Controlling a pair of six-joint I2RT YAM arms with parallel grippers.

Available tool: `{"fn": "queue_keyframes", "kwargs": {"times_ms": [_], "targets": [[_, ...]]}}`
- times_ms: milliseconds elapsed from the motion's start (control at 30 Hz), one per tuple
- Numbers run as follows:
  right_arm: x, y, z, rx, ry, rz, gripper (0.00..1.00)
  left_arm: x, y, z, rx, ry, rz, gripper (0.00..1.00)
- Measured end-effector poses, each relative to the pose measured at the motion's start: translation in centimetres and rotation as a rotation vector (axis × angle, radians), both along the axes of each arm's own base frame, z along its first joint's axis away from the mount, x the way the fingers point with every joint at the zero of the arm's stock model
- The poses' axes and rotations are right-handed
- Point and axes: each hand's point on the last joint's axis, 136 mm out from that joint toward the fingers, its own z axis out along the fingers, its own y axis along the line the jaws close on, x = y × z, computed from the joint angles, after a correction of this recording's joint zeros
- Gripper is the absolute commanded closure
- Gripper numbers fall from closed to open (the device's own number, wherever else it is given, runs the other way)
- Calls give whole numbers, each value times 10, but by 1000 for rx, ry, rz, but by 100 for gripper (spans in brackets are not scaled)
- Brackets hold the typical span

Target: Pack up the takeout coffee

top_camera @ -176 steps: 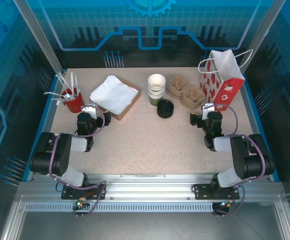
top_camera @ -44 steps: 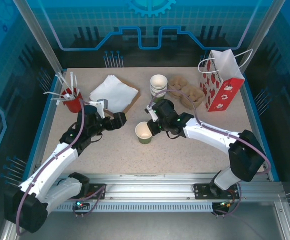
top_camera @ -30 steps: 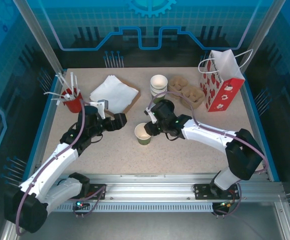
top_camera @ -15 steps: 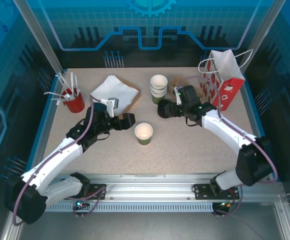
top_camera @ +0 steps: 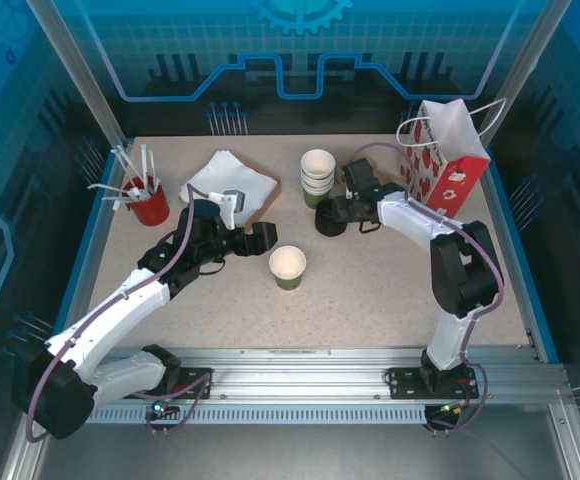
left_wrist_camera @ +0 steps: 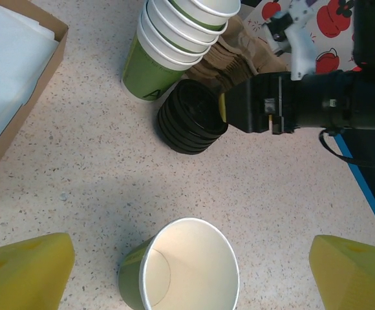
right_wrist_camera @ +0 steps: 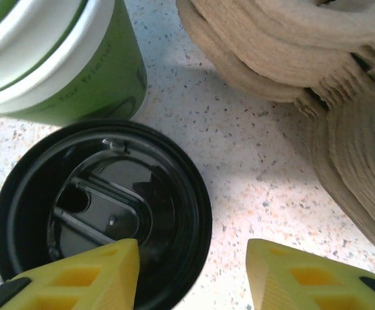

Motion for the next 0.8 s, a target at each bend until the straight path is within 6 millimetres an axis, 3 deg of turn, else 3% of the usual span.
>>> {"fn": "queue_keyframes", "kwargs": {"times_ms": [567,800], "targets": [[22,4,-16,-32,22,-16,78,0,-1,-2,15,-6,-11,4],[21,4,-24,-42,44,-16,79,1,-1,-4,18,0,-11,4]]}}
